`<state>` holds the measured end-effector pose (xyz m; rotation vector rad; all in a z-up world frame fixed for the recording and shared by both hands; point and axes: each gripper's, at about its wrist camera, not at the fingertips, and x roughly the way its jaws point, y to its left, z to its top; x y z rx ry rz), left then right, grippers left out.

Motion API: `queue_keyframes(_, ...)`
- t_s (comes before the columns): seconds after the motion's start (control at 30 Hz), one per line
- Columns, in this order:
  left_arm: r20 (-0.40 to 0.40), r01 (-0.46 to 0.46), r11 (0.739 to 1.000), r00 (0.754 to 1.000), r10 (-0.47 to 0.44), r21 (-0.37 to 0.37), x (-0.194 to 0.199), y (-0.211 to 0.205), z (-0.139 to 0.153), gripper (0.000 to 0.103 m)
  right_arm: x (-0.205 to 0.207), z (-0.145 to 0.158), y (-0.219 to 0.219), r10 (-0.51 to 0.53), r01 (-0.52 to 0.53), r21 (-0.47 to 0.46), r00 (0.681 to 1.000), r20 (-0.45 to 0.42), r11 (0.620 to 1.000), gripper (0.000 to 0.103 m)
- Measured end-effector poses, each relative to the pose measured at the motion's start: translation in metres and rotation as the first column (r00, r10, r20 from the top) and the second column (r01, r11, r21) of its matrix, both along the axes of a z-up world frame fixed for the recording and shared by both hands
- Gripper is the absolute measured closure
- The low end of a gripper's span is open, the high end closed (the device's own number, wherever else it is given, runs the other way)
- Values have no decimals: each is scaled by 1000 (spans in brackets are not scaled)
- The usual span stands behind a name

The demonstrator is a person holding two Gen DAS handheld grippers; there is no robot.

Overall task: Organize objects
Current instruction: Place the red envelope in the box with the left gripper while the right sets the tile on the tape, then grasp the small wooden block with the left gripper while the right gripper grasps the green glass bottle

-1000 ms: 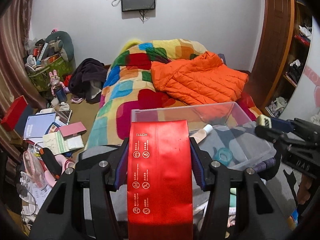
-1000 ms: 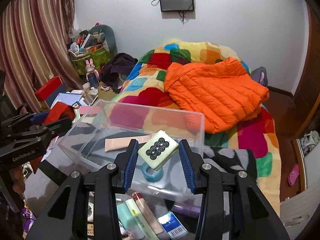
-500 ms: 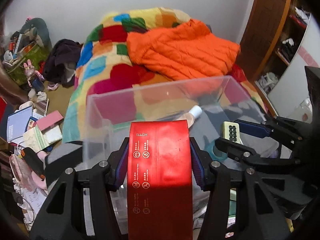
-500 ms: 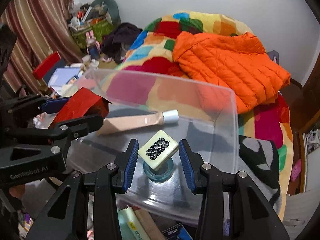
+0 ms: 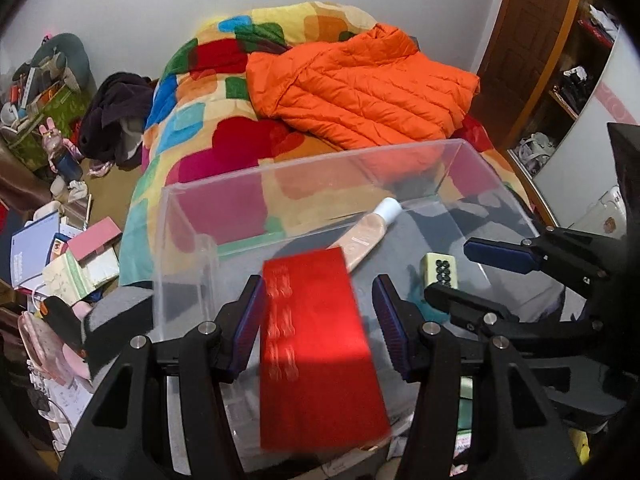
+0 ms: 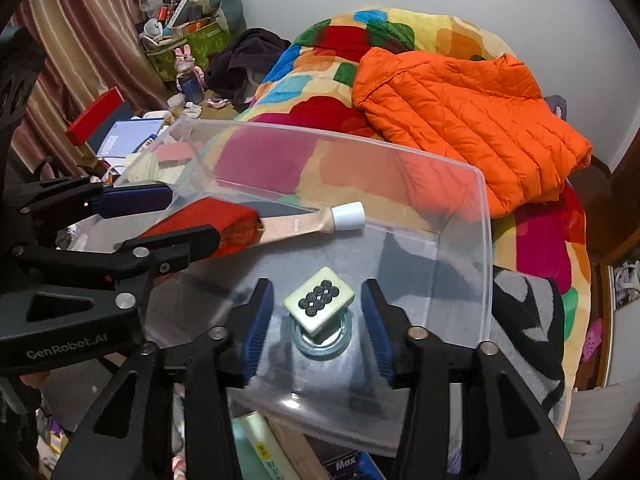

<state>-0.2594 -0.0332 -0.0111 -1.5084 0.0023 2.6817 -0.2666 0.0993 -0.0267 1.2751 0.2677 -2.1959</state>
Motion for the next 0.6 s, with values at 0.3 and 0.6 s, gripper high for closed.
queue_keyframes(0.3, -154, -56, 998, 987, 49, -39, 41, -8, 43, 31, 28, 33, 24, -24, 25, 6, 990, -140, 1000, 42)
queue_keyframes(0.6, -263, -113, 991, 961, 90, -74, 104, -11, 59, 17, 65, 66, 73, -99, 86, -66, 969, -225, 994, 34)
